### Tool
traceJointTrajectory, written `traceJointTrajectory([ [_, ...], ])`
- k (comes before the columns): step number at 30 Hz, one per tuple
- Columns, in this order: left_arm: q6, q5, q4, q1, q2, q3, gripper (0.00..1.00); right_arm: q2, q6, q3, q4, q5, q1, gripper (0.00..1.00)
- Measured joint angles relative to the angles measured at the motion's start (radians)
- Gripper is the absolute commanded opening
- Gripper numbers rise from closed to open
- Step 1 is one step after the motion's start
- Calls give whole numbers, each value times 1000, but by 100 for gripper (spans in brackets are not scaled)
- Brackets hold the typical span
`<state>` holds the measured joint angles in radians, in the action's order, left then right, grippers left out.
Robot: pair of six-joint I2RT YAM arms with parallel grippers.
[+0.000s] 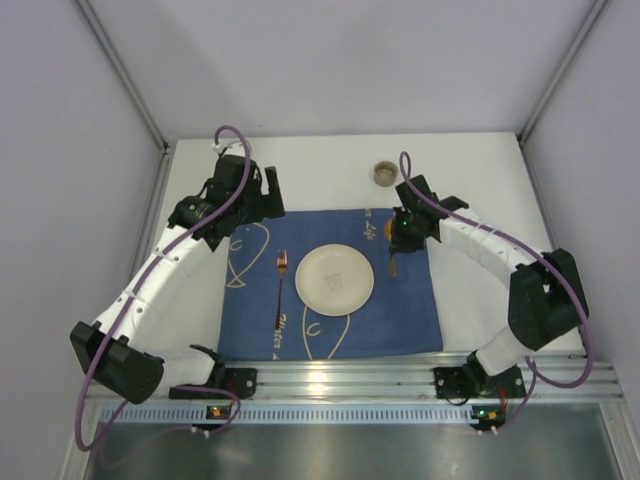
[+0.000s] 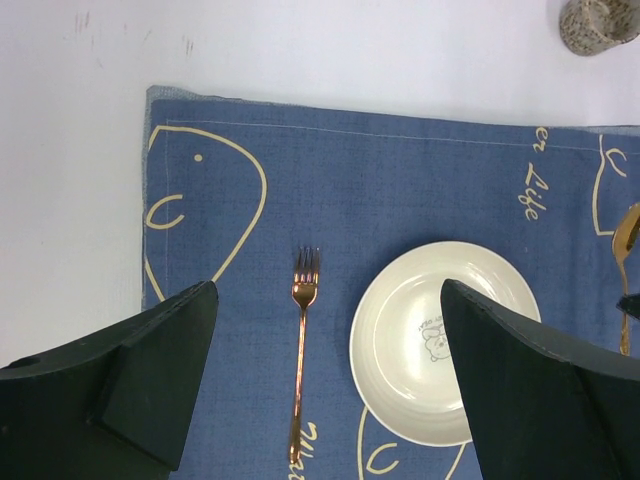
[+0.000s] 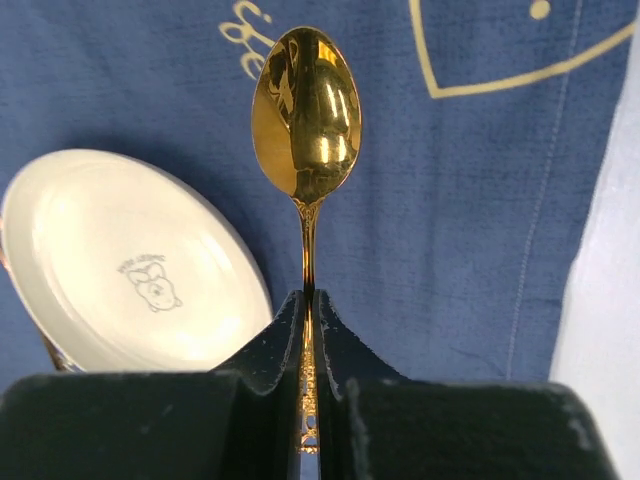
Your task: Set the dinner table for one person
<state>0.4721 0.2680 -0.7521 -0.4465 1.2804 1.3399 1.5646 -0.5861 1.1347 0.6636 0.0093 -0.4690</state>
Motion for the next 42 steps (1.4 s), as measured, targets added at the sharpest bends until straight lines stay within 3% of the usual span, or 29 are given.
traceJointTrajectory([
  [9,0,-13,1,0,-19,-8,98,0,-85,-68,-84,-66,0,0],
  [20,25,-2,-3,0,-146,-90,98,0,-96,-165,-60,-110,-15,0],
  [30,31,2,-3,0,-154,-110,98,-8,-66,-172,21,-163,-27,0],
  [32,31,2,-3,0,-152,-110,98,-10,-63,-172,31,-171,-29,8],
  [37,30,2,-3,0,-138,-110,98,-10,-53,-172,40,-195,-35,45],
  [39,30,2,-3,0,-136,-110,98,-10,-43,-172,42,-207,-37,52],
  [42,29,2,-2,0,-132,-109,99,-1,-28,-167,50,-228,-39,54],
])
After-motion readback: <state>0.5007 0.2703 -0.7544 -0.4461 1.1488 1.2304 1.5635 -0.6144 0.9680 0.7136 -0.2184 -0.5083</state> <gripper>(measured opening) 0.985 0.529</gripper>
